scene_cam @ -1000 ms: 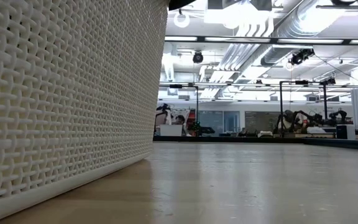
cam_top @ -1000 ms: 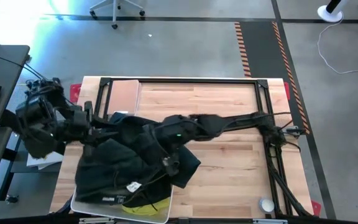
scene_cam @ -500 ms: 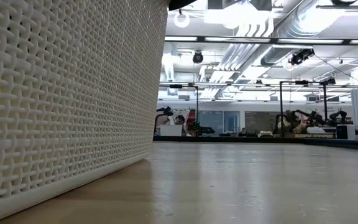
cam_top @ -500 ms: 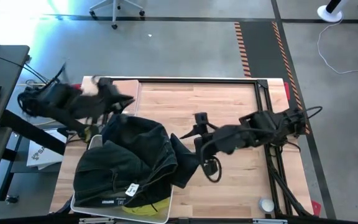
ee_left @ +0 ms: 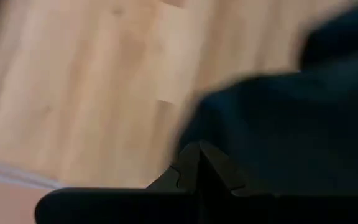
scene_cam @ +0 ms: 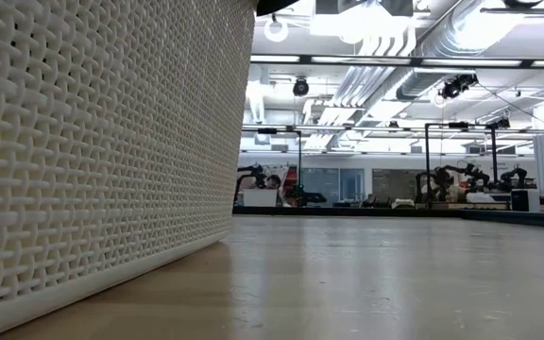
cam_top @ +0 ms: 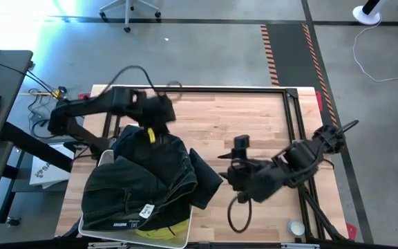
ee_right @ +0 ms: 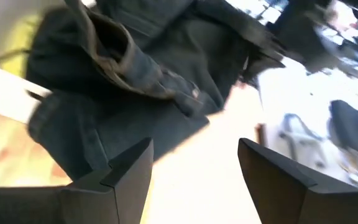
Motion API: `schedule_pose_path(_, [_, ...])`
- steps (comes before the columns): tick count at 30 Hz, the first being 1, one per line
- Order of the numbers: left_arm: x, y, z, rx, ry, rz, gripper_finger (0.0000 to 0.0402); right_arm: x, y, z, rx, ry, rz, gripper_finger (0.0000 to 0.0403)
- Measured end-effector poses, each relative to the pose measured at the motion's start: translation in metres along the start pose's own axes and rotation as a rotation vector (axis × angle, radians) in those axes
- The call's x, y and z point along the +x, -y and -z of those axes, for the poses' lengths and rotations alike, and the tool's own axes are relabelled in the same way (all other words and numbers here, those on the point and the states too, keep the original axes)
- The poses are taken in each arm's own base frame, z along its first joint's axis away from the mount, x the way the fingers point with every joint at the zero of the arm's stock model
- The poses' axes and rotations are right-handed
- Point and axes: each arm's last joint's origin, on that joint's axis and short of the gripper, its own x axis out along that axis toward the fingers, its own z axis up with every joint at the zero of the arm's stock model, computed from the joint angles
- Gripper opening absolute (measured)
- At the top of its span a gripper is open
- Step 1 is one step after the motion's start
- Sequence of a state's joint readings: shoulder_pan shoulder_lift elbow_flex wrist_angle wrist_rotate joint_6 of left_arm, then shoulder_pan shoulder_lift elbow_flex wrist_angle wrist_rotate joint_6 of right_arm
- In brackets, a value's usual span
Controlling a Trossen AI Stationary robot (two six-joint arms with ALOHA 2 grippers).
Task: Sort clothes
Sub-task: Put the dark blue pants into the white bin
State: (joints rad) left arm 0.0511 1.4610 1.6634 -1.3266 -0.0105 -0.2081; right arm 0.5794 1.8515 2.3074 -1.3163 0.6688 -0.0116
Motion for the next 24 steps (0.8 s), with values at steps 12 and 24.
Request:
schedule_pose_path(12, [-0.006,0.071,0.067,-0.029,-0.141,-0.097,0.0001,-0.02,-0.02,0.005,0.047,0.014,0.136,0.0231])
schedule_pose_path(24, [0.04,0.078,0.153,-0.301,-0.123,0.068,0.0,-0.016,-0.013,0.005,0.032,0.002,0.174,0.0231])
